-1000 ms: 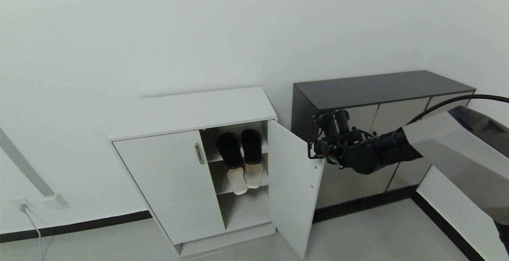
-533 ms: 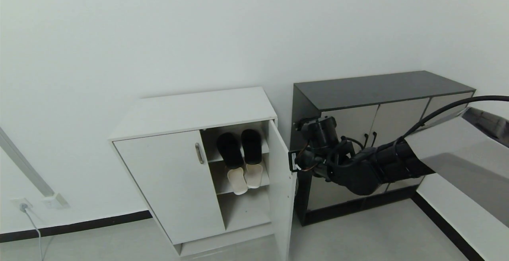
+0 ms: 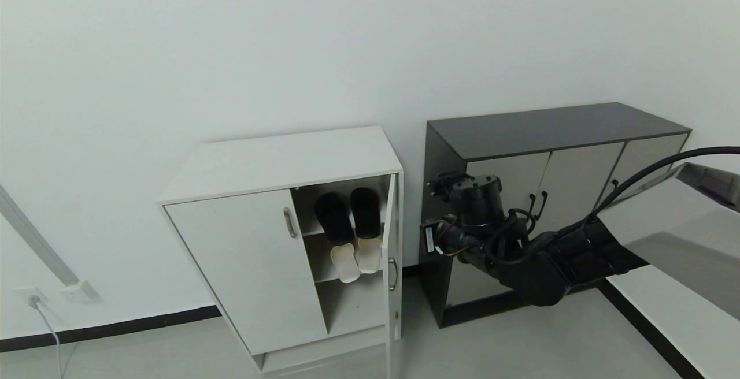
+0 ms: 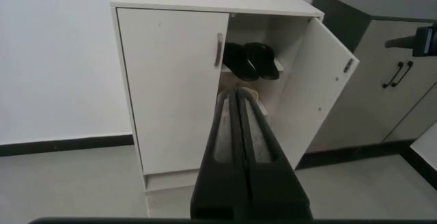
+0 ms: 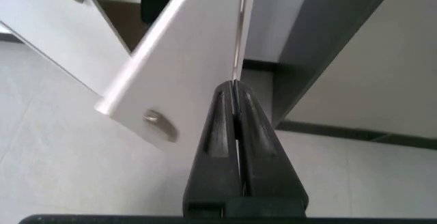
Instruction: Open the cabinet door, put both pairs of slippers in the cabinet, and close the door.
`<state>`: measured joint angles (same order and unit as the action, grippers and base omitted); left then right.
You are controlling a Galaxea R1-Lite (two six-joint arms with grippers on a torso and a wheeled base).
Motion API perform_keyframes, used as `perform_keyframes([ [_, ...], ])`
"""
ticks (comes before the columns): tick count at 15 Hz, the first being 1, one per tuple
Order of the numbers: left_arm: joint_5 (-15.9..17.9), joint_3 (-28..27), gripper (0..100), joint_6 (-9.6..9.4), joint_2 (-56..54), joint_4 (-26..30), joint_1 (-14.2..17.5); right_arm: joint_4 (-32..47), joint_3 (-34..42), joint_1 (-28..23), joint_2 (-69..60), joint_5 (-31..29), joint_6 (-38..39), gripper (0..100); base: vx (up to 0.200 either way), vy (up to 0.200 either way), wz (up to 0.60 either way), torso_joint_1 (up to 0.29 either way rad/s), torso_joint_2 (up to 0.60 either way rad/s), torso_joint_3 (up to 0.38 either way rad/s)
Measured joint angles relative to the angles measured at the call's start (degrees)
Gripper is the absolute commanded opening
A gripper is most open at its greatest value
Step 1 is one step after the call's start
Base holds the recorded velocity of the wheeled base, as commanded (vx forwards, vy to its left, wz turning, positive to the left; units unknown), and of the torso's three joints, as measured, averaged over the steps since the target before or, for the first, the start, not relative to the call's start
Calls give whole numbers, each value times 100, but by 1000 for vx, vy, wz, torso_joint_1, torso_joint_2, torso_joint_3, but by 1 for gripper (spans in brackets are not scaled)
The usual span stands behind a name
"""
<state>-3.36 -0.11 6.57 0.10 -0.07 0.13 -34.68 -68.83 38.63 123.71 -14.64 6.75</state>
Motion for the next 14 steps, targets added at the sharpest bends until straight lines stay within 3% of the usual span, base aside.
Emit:
perform_keyframes([
  [1, 0, 0, 0, 0, 0, 0, 7, -78, 76, 21, -9, 28, -112, 0, 0, 0, 0, 0, 0, 0],
  [7, 0, 1, 0, 0, 0, 0, 0, -394, 315, 34, -20, 299, -163, 0, 0, 0, 600, 2, 2, 5],
  [14, 4, 1, 0, 0, 0, 0, 2, -1185, 594, -106, 2, 257, -528, 0, 0, 0, 0, 0, 0, 0],
])
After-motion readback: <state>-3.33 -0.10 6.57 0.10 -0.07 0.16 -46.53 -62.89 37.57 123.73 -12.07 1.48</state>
